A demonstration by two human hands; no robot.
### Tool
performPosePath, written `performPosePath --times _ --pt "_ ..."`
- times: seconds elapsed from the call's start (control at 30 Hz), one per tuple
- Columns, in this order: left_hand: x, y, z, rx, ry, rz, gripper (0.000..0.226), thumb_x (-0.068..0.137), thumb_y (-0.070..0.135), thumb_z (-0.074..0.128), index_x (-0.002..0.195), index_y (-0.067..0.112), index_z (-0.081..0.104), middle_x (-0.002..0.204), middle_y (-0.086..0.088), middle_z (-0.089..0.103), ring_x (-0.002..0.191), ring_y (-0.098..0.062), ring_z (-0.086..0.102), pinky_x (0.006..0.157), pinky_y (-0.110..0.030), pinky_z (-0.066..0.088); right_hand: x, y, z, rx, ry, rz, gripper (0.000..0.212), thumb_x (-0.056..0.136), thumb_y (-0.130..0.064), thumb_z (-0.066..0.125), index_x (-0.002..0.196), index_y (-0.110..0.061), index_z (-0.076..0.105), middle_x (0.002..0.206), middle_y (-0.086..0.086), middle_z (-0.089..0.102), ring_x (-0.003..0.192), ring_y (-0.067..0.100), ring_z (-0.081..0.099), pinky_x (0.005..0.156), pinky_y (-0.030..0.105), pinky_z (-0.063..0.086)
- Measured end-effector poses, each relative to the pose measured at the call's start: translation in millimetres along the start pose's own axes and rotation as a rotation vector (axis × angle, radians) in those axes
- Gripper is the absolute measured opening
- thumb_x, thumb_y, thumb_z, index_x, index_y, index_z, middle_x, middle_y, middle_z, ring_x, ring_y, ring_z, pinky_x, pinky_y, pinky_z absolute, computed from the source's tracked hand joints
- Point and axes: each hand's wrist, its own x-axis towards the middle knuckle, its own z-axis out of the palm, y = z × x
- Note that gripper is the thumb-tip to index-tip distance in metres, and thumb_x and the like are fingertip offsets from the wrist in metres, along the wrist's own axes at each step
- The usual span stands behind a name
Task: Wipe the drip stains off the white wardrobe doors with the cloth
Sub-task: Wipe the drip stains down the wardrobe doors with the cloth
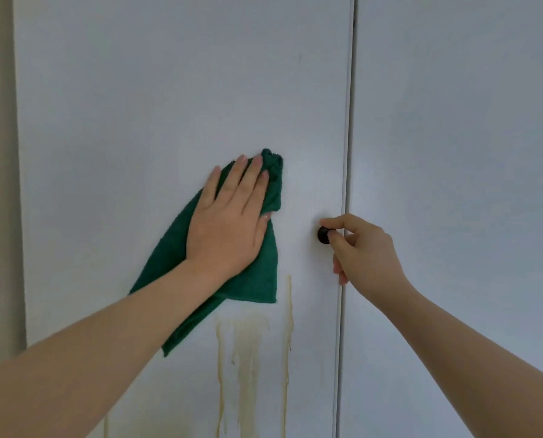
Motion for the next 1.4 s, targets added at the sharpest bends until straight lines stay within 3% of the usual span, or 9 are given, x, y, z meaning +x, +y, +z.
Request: performPosePath --times 0.17,0.4,0.6,0.83,1.0,1.07,1.27,1.33,1.4 --pt "-82.0 22.8 -6.5 -0.054 -0.173 0.612 0.047 0.093 0.032 0.039 0.132 0.006 0.047 0.141 -0.006 0.044 0.131 -0.025 0.034 0.113 -0.047 0.015 -8.2 1.9 0.3 -0.006 -0.019 0.011 0.037 0.095 -0.010 0.041 0.118 -0.032 0.058 0.062 0.006 0.059 0.047 0.015 0.053 0.062 0.034 0.054" --pt "-24.1 -7.5 -2.4 0.026 -0.013 0.087 0.049 0.093 0.030 0.038 0.133 0.002 0.048 0.141 -0.014 0.046 0.131 -0.028 0.032 0.109 -0.048 0.019 -17.7 8.4 4.7 -0.076 -0.031 0.019 0.054 0.093 -0.009 0.036 0.129 -0.047 0.046 0.058 0.001 0.057 0.050 0.017 0.057 0.072 0.040 0.056" --pt "-113.7 29.5 -5.6 -0.062 -0.198 0.730 0.044 0.090 0.025 0.043 0.130 0.009 0.054 0.139 -0.004 0.048 0.131 -0.023 0.033 0.112 -0.049 0.014 -29.2 15.0 11.5 -0.142 -0.121 -0.018 0.069 0.092 -0.010 0.036 0.140 -0.056 0.016 0.070 0.013 0.064 0.062 0.026 0.064 0.069 0.042 0.056" --pt "-65.1 16.1 5.4 0.009 -0.002 0.203 0.046 0.094 0.026 0.043 0.133 0.002 0.047 0.139 -0.014 0.048 0.130 -0.029 0.033 0.110 -0.050 0.018 -36.8 39.7 21.8 -0.193 -0.004 -0.150 0.036 0.093 -0.008 0.041 0.125 -0.024 0.042 0.079 0.002 0.059 0.066 0.024 0.056 0.065 0.040 0.050" --pt "-153.7 60.5 0.5 -0.080 -0.233 0.804 0.044 0.092 0.022 0.036 0.132 0.012 0.052 0.142 -0.002 0.046 0.133 -0.024 0.029 0.115 -0.049 0.007 -37.4 59.7 35.0 -0.206 -0.053 -0.174 0.014 0.089 -0.005 0.049 0.098 -0.013 0.056 0.089 -0.015 0.039 0.072 0.008 0.045 0.071 0.021 0.039" --pt "-141.9 40.9 -0.5 -0.090 -0.191 0.761 0.042 0.091 0.020 0.041 0.130 0.012 0.054 0.140 -0.003 0.049 0.131 -0.024 0.033 0.113 -0.051 0.012 -35.6 65.2 35.7 -0.223 -0.063 -0.209 0.014 0.089 -0.004 0.050 0.096 -0.011 0.059 0.088 -0.018 0.035 0.070 0.004 0.045 0.068 0.018 0.037" --pt "-96.6 37.0 5.9 -0.026 -0.032 0.138 0.044 0.093 0.028 0.040 0.131 0.005 0.048 0.138 -0.011 0.050 0.129 -0.030 0.034 0.110 -0.050 0.017 -41.0 74.5 48.0 -0.246 0.008 -0.297 0.015 0.083 0.004 0.054 0.093 -0.004 0.061 0.096 -0.004 0.036 0.079 0.012 0.043 0.074 0.019 0.035" --pt "-132.6 71.9 10.4 -0.039 -0.065 0.238 0.047 0.090 0.026 0.045 0.132 0.006 0.046 0.140 -0.008 0.047 0.130 -0.028 0.035 0.111 -0.049 0.016 -42.7 78.0 52.4 -0.222 0.037 -0.315 0.016 0.079 0.005 0.052 0.090 -0.002 0.062 0.098 0.000 0.037 0.086 0.015 0.043 0.077 0.023 0.035" --pt "-178.6 88.3 10.5 -0.073 -0.167 0.572 0.043 0.095 0.022 0.037 0.136 0.008 0.039 0.145 -0.001 0.036 0.133 -0.026 0.031 0.116 -0.048 0.009 -46.3 81.1 56.6 -0.195 0.088 -0.334 0.018 0.077 0.002 0.047 0.085 -0.001 0.063 0.096 0.000 0.039 0.087 0.017 0.043 0.077 0.024 0.035"
